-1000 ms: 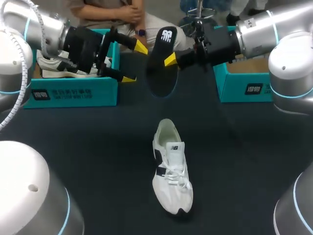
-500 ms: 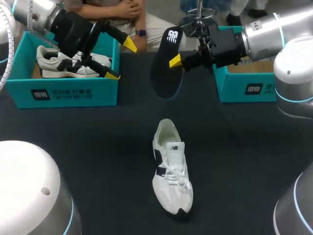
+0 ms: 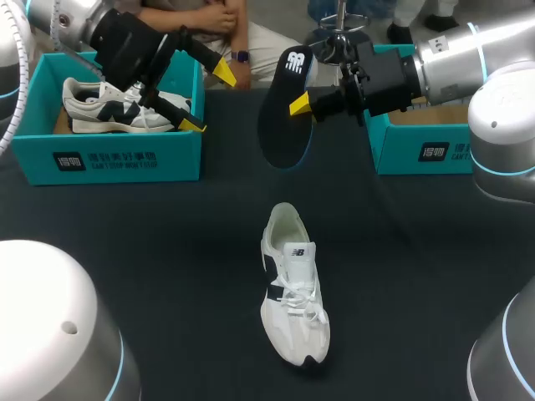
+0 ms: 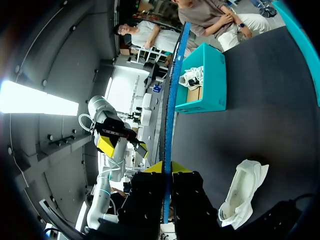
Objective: Take the shoe out of the shoebox, open the shoe tongue, remove and reinsert the insole, then place the shoe into the shoebox
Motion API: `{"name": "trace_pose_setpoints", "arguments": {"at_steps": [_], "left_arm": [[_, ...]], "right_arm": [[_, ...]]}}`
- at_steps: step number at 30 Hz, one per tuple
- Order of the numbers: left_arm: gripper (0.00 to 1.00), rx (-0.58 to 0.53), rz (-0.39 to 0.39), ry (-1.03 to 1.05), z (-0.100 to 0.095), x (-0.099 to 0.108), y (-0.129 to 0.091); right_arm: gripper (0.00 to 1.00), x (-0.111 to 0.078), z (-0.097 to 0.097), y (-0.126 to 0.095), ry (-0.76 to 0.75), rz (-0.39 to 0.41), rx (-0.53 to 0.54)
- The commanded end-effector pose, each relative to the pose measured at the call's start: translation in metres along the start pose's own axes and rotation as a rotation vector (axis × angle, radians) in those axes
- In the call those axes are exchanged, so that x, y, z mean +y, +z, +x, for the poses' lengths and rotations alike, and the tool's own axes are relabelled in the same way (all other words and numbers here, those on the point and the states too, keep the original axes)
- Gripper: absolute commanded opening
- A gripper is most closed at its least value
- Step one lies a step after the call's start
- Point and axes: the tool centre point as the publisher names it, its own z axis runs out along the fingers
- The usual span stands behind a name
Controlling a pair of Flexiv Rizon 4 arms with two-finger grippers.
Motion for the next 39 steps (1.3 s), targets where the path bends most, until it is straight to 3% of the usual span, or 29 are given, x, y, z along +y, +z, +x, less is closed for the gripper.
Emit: {"name": "trace_pose_setpoints", "arguments": {"at_steps": [1,7,9,11,19,30,39], "left_arm": [[1.00,0.096,-0.030,-0.142,-0.006,-0.002,0.004],[1.00,0.265,-0.103,-0.323,0.005,-0.013,0.015],[1.00,0.292,-0.085,-0.385,0.011,-0.013,0.016],[1.00,0.339,-0.134,-0.463,0.018,-0.013,0.016],[1.00,0.403,-0.174,-0.621,0.047,-0.006,-0.010],[1.00,0.493,-0.344,-0.749,0.093,0.007,-0.038],[1.00,0.522,-0.426,-0.831,0.125,0.012,-0.055]], "right_arm": [[0.00,-0.001,0.001,0.001,0.002,-0.002,-0.003],[0.00,-0.001,0.001,0.001,0.002,-0.002,-0.003],[0.00,-0.001,0.001,0.001,0.002,-0.002,-0.003],[0.00,-0.001,0.001,0.001,0.002,-0.002,-0.003],[0.00,-0.001,0.001,0.001,0.002,-0.002,-0.003],[0.00,-0.001,0.001,0.001,0.002,-0.002,-0.003],[0.00,-0.001,0.001,0.001,0.002,-0.002,-0.003]]}}
